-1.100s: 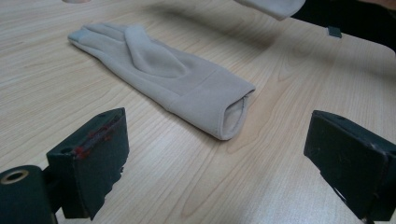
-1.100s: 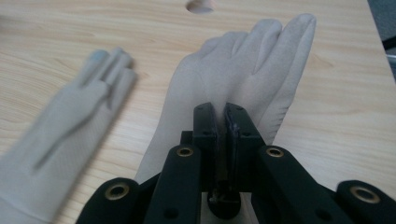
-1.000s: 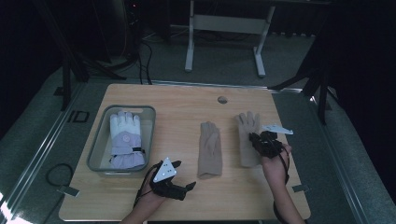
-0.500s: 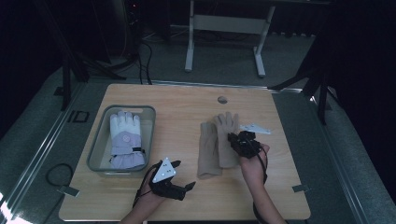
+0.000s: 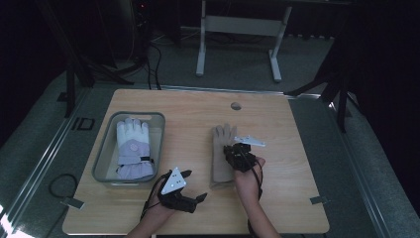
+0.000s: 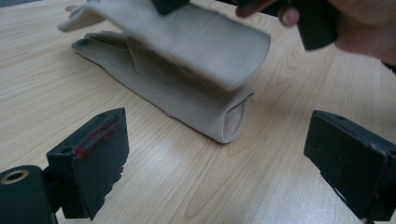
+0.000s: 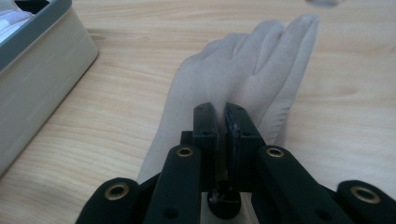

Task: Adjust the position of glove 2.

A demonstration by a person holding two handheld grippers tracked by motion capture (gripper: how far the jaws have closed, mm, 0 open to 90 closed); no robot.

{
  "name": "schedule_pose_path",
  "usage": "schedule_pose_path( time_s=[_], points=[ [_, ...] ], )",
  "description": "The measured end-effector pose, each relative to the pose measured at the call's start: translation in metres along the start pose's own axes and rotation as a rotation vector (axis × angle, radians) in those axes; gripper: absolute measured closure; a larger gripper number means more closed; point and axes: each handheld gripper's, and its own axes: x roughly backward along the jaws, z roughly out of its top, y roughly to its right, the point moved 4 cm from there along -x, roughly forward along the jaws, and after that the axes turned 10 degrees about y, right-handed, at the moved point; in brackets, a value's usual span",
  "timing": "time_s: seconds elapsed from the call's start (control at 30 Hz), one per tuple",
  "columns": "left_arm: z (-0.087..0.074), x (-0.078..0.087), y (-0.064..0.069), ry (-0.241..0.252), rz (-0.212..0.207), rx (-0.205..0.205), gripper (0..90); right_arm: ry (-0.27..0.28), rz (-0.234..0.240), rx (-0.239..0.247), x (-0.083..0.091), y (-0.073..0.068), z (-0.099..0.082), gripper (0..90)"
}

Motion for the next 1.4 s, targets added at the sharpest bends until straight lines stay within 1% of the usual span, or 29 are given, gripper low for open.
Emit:
schedule_pose_path(
  time_s=[0.03,0.13,0.17,0.27,0.4,0.47,0.57,0.67,0.73,0.77,0.8,0.83,0.9,0.97,1.0,1.03,1.07,1.1,1.13,1.17,1.2,1.23,1.27,1.3,1.33,1.4],
  points=[
    [0.0,0.0,0.0,0.0,0.0,0.001,6.8,-0.001,-0.002,-0.009,-0.001,-0.002,-0.003,83.6],
    [0.0,0.0,0.0,0.0,-0.002,-0.001,6.8,-0.006,-0.019,0.006,-0.005,-0.005,-0.01,83.5],
    [0.0,0.0,0.0,0.0,-0.001,-0.002,6.8,-0.006,-0.031,0.01,-0.007,-0.004,-0.014,83.4],
    [0.0,0.0,0.0,0.001,-0.001,-0.002,6.7,-0.022,-0.042,-0.002,-0.012,0.0,-0.021,83.0],
    [0.0,-0.001,0.0,-0.001,-0.003,0.0,6.7,-0.043,-0.041,-0.006,-0.017,0.002,-0.031,82.2],
    [0.0,-0.002,0.001,-0.002,-0.004,-0.002,6.8,-0.05,-0.045,0.006,-0.02,0.001,-0.035,81.8],
    [0.0,-0.002,0.001,-0.003,-0.004,-0.004,6.8,-0.054,-0.049,0.009,-0.022,0.003,-0.039,80.0],
    [-0.001,-0.002,0.001,-0.007,-0.003,0.001,7.2,-0.057,-0.037,0.013,-0.022,0.004,-0.039,74.3],
    [-0.001,-0.002,0.001,-0.011,-0.005,0.004,7.6,-0.058,-0.003,0.01,-0.02,0.004,-0.035,65.8],
    [-0.001,-0.002,0.001,-0.014,-0.006,0.004,7.7,-0.045,0.006,0.016,-0.018,0.004,-0.033,60.8],
    [-0.001,-0.002,0.001,-0.017,-0.004,0.001,7.7,-0.034,0.018,0.025,-0.016,0.004,-0.03,54.8],
    [-0.001,-0.003,0.001,-0.02,0.0,0.0,7.7,-0.035,0.038,0.031,-0.014,0.005,-0.027,47.7],
    [-0.001,-0.003,0.002,-0.02,-0.001,0.005,7.8,-0.022,0.075,0.039,-0.011,0.007,-0.021,36.7],
    [0.0,-0.003,0.002,-0.019,-0.003,0.01,8.7,-0.043,0.134,0.05,-0.009,0.009,-0.018,23.3],
    [0.0,-0.003,0.002,-0.02,-0.007,0.014,8.9,-0.059,0.175,0.075,-0.007,0.009,-0.016,19.3],
    [0.0,-0.003,0.002,-0.015,-0.023,0.021,9.0,-0.069,0.205,0.09,-0.005,0.01,-0.016,16.9],
    [0.0,-0.003,0.002,-0.016,-0.037,0.027,9.0,-0.063,0.224,0.089,-0.003,0.011,-0.015,13.7],
    [0.0,-0.003,0.003,-0.018,-0.042,0.028,9.0,-0.06,0.254,0.088,-0.002,0.012,-0.014,13.7],
    [0.0,-0.004,0.003,-0.021,-0.046,0.028,9.0,-0.067,0.26,0.102,-0.002,0.013,-0.013,13.9],
    [0.0,-0.004,0.004,-0.024,-0.05,0.028,9.0,-0.087,0.249,0.146,-0.001,0.016,-0.014,14.1],
    [0.0,-0.005,0.005,-0.029,-0.053,0.026,9.0,-0.098,0.277,0.149,0.0,0.017,-0.014,14.4],
    [0.0,-0.006,0.006,-0.034,-0.06,0.025,9.0,-0.104,0.316,0.144,0.0,0.019,-0.015,15.3],
    [0.0,-0.006,0.007,-0.038,-0.064,0.023,9.0,-0.105,0.334,0.159,0.001,0.021,-0.015,20.6],
    [0.0,-0.007,0.008,-0.044,-0.071,0.021,9.0,-0.097,0.341,0.181,0.001,0.023,-0.015,21.7],
    [-0.001,-0.007,0.009,-0.045,-0.072,0.023,8.9,-0.081,0.351,0.214,0.002,0.025,-0.015,19.2],
    [-0.001,-0.009,0.009,-0.054,-0.076,0.027,9.0,-0.053,0.361,0.238,0.004,0.03,-0.015,17.5]
  ],
)
